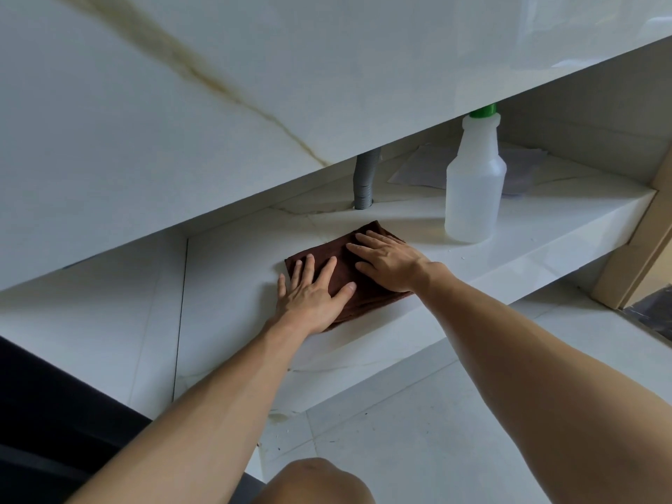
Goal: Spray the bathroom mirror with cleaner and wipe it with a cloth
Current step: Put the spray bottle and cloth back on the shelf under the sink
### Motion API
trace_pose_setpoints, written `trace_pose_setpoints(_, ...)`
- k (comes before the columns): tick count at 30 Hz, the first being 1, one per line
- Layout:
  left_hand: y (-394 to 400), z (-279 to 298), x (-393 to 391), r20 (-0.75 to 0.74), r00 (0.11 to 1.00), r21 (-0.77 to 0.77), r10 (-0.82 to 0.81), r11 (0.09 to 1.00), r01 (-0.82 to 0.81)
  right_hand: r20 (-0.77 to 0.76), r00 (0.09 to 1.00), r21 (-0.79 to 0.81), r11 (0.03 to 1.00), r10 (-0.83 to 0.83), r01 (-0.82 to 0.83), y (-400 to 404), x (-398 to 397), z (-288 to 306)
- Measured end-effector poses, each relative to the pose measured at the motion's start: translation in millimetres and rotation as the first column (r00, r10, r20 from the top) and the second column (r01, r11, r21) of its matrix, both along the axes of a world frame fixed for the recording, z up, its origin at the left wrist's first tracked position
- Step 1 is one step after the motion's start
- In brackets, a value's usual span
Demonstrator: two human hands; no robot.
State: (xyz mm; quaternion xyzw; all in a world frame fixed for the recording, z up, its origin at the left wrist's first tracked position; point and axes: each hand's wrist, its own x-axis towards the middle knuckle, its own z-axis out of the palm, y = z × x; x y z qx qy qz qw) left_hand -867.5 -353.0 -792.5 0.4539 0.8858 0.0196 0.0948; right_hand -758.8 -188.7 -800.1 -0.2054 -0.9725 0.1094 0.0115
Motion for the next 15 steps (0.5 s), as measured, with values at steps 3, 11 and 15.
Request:
trace_pose_setpoints(3, 0, 1, 0, -0.004, 1.000, -0.012, 0.000, 1.000, 0.000, -0.003, 1.000, -0.005, 1.000, -0.001, 0.001, 0, -1, -1)
trace_pose_setpoints(11, -1, 3, -2, 0.060, 0.998, 0.012, 0.011, 1.000, -0.012, -0.056, 0.998, -0.079, 0.996, -0.033, 0.028, -1, 2, 1)
trace_pose_setpoints(15, -2, 15, -1, 0.170, 0.985, 0.359, 0.001, 0.931, -0.063, -0.248, 0.961, -0.207, 0.976, -0.124, 0.072, -3, 10, 13)
